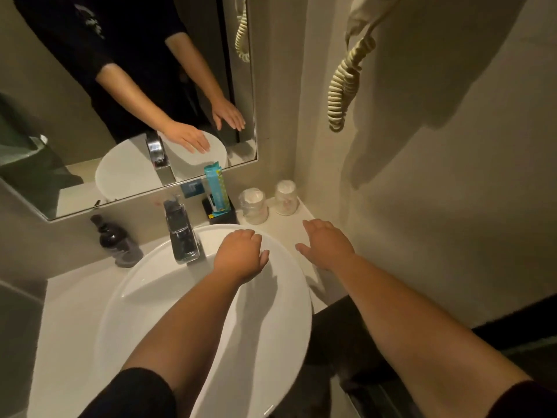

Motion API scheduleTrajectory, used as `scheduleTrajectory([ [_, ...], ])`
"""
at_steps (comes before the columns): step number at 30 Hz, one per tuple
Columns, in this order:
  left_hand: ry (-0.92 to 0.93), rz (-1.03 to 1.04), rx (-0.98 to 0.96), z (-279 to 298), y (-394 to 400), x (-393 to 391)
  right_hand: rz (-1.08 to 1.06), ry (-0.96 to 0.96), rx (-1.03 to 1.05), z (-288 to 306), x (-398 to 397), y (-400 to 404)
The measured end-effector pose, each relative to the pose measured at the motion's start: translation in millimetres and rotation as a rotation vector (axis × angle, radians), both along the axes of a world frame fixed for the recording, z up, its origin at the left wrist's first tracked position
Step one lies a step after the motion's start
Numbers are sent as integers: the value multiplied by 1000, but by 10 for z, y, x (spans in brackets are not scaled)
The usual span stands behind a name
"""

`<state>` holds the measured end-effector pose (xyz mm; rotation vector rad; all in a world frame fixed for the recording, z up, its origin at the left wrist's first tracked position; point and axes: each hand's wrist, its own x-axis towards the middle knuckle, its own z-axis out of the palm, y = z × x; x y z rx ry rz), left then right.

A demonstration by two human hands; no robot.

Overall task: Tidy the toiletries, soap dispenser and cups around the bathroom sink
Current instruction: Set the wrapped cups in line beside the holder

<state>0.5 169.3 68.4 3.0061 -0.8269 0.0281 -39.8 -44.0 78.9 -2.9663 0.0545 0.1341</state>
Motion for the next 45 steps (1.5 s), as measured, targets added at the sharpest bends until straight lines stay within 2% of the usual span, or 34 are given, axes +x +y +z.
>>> scheduleTrajectory([
  [8,11,-39,-126,-425,152,649,45,5,10,-80,877,39],
  [13,23,-100,-34,-703,184,874,203,-39,-18,-85,1566,125],
  [20,-22,-104,-58,-970,184,956,456,8,-156,-248,2324,340],
  [28,-70,-108,-70,-964,169,934,615,152,-202,-366,2600,416],
  [45,-54,-74,-30,-945,160,917,577,85,-175,-489,2662,460],
])
